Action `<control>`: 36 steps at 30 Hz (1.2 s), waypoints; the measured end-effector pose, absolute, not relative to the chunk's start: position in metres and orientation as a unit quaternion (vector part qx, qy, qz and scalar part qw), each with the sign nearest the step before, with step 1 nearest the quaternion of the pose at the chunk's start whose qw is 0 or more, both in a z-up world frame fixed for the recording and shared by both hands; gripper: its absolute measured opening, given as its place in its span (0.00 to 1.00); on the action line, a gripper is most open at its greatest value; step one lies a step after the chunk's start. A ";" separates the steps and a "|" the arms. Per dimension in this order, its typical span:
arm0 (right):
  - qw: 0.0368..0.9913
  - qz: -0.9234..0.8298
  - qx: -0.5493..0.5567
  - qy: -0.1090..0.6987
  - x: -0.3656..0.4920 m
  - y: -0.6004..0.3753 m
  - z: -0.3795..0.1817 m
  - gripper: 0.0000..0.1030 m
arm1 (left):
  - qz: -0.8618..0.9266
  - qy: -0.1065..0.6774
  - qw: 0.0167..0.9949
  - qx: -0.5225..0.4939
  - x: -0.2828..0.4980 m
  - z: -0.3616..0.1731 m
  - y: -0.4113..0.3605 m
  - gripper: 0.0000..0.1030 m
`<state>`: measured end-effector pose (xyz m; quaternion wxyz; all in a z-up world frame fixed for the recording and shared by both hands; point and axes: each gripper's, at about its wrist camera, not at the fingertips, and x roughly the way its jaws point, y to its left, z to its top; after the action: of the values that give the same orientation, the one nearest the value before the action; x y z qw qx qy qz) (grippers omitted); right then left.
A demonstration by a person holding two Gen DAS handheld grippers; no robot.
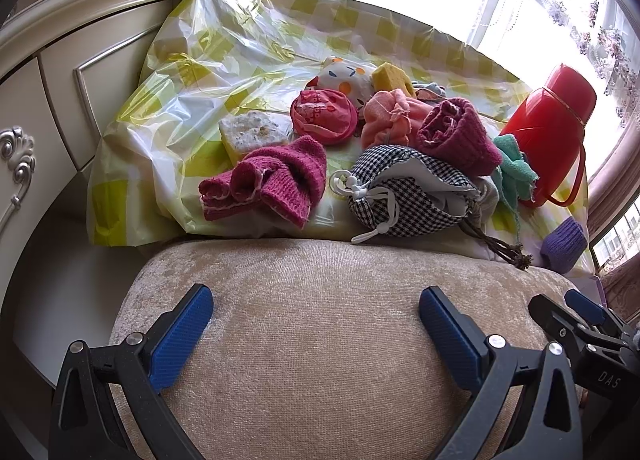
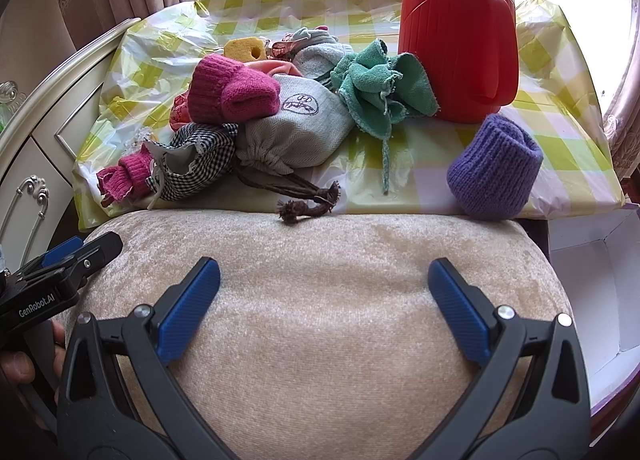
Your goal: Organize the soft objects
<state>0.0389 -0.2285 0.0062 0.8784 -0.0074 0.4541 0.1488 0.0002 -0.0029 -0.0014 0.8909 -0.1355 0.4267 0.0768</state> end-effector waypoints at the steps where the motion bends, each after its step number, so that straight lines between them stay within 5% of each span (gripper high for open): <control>1: 0.878 0.149 -0.008 0.454 0.039 -0.228 0.006 1.00 | 0.077 0.427 0.891 -0.136 0.000 -0.001 -0.003 1.00; 27: 0.876 0.150 -0.005 0.458 0.042 -0.229 0.006 1.00 | 0.079 0.428 0.888 -0.145 0.007 0.000 0.000 1.00; 36: 0.872 0.168 0.000 0.460 0.046 -0.238 0.013 1.00 | 0.108 0.419 0.886 -0.169 0.025 0.003 0.015 0.83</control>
<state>0.0457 -0.2384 0.0133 0.8718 0.0001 0.4599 0.1684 0.0245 0.0154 0.0033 0.8858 -0.1688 0.4187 0.1077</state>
